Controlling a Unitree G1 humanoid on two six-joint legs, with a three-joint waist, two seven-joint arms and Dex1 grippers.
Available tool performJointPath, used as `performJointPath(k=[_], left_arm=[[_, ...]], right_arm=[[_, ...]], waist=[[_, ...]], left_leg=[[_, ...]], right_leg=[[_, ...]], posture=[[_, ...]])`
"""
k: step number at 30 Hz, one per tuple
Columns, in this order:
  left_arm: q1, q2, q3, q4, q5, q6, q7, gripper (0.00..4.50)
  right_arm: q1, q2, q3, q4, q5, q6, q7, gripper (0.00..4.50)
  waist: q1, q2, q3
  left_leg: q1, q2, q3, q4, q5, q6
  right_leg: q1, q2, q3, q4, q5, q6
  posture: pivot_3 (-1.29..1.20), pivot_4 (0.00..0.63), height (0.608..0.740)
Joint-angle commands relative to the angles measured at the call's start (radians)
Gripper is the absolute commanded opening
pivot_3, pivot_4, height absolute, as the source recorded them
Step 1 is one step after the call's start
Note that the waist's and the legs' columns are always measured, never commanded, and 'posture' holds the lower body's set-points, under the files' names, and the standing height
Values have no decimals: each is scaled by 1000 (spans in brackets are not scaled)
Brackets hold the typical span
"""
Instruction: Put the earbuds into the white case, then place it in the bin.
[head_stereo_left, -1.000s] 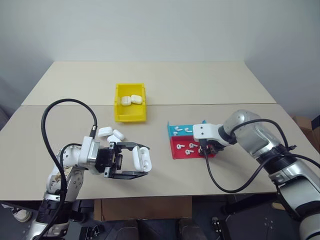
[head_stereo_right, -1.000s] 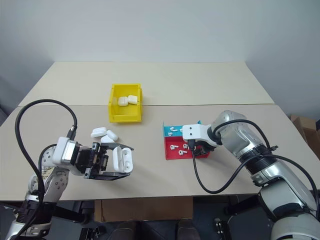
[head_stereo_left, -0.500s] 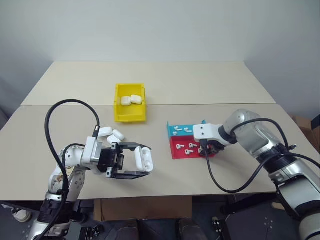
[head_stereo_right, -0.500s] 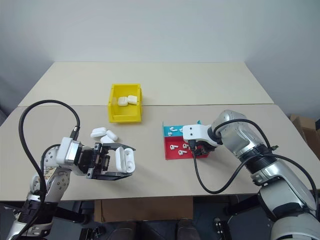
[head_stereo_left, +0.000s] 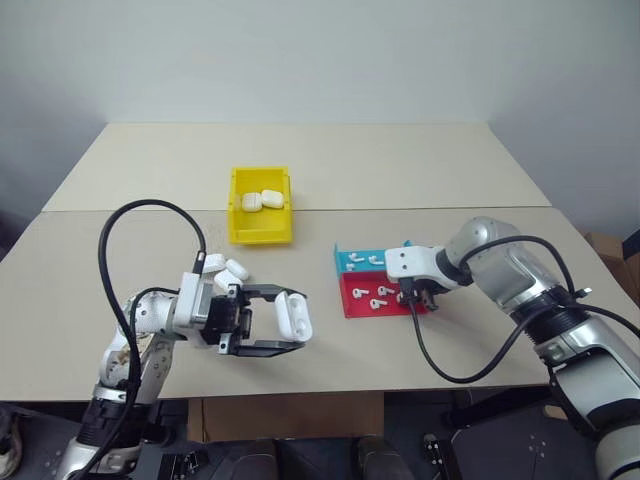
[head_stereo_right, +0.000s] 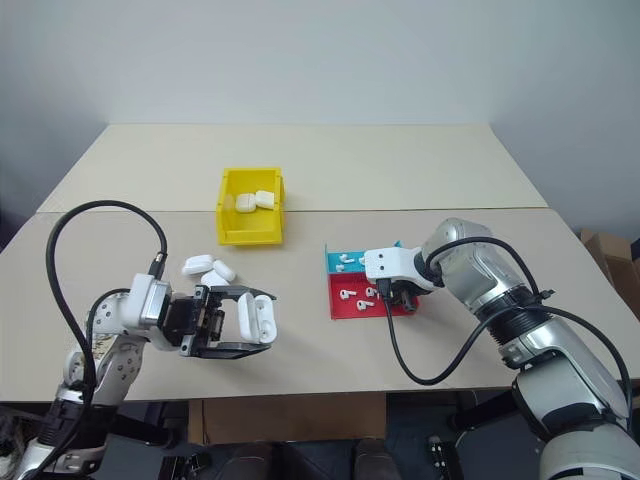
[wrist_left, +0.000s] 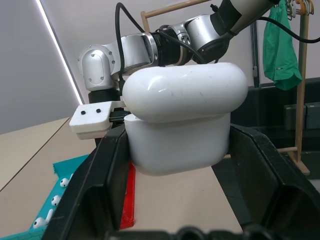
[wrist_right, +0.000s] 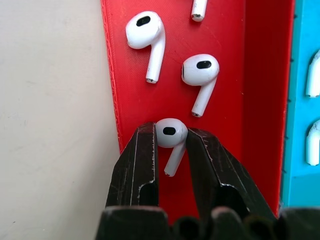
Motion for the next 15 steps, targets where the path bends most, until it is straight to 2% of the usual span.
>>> performJointPath(k=[1,7,12,15], left_arm=[[-22,-2,1,-28,-3,-8,7,2746],[-28,20,23,-57,-44,32,11,2746],[-37,10,26,-120,-90,96,67,2746],[-46,9,22,-145,-103,143,114,2746]], right_arm=[[-8,-9,-29,-13,-11,-2,3,869],[16,-56,-137,-187,47,113,0,869],[93,-85,-362,-441,201,298,-42,869],[156,-43,-541,-578,325,380,-117,869]], waist=[[0,0,0],[1,1,0],[4,1,1],[4,1,1]], left_leg=[[0,0,0,0,0,0],[-1,0,0,0,0,0],[-2,0,0,0,0,0],[-1,0,-1,0,0,0]], right_leg=[[0,0,0,0,0,0],[-1,0,0,0,0,0],[-1,0,0,0,0,0],[0,0,0,0,0,0]], posture=[[0,150,740],[0,150,740],[0,150,740],[0,150,740]])
